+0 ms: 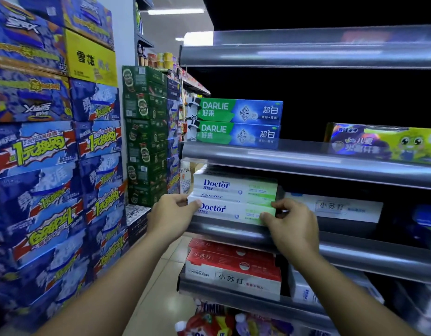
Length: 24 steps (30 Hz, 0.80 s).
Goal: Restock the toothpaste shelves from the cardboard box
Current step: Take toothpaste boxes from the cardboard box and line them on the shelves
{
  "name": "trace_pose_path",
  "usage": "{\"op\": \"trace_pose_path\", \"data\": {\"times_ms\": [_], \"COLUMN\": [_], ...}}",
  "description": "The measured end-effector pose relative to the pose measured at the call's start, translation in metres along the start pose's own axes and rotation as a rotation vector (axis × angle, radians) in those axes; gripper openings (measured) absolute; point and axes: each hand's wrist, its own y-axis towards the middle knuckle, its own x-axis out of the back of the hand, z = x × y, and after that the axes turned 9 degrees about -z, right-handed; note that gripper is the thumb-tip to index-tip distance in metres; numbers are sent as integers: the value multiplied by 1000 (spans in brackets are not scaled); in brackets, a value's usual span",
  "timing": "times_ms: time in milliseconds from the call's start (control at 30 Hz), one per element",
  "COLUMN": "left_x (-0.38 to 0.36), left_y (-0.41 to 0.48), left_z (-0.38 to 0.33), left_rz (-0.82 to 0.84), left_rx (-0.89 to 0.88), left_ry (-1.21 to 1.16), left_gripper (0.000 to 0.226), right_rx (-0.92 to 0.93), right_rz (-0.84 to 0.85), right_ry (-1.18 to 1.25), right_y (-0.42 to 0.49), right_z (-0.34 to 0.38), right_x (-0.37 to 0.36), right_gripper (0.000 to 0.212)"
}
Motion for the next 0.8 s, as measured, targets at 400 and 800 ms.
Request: {"op": "trace_pose_path", "data": {"times_ms": [400, 800], "left_x": [-7, -67], "left_y": [-2, -168], "left_z": [1, 67], "left_rz": [-62, -216], "left_rx": [-34, -271], "left_ry": [-31, -169], "left_gripper": [34, 24], "right_rx": [24, 195], "right_rz": [53, -46], "right_ry": [-27, 196], "right_y": [-2, -97], "right_z": [17, -62], "right_x": [11, 83], "right_gripper": [31, 23]}}
